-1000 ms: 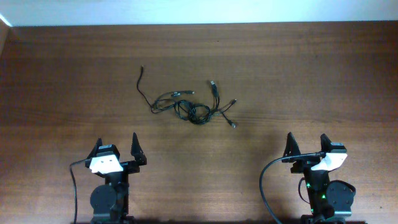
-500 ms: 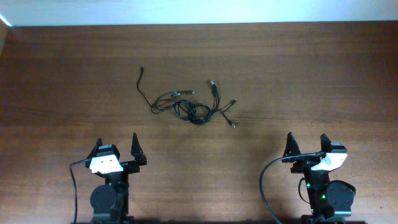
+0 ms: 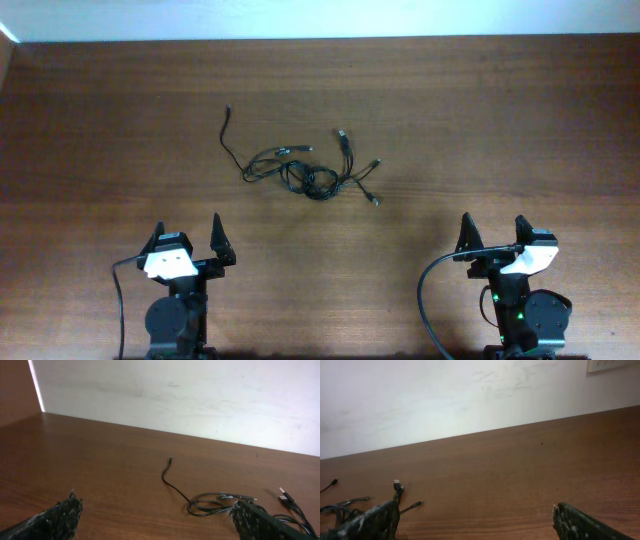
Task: Untangle cables
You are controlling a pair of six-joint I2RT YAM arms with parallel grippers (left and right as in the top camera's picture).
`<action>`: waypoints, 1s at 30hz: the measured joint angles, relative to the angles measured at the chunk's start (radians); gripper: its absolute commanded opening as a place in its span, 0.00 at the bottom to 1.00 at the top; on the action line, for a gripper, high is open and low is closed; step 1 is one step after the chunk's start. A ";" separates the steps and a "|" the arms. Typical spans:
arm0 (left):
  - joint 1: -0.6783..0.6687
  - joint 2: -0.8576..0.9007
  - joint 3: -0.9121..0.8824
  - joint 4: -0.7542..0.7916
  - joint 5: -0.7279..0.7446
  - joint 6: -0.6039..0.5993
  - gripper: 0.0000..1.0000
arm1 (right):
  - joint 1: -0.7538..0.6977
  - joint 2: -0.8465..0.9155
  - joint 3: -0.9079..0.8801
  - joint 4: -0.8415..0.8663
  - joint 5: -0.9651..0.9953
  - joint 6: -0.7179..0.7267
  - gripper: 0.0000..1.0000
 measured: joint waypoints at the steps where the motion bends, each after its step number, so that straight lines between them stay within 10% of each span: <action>1: 0.000 0.000 0.000 0.000 0.000 0.000 0.99 | 0.000 0.000 0.000 0.000 0.000 -0.001 0.99; 19: 0.000 0.008 0.015 -0.017 0.116 0.048 0.99 | 0.000 0.000 0.000 0.000 0.000 -0.001 0.99; 30: 0.000 0.494 0.268 -0.062 0.222 0.150 0.99 | 0.000 -0.001 0.000 0.000 -0.001 0.000 0.99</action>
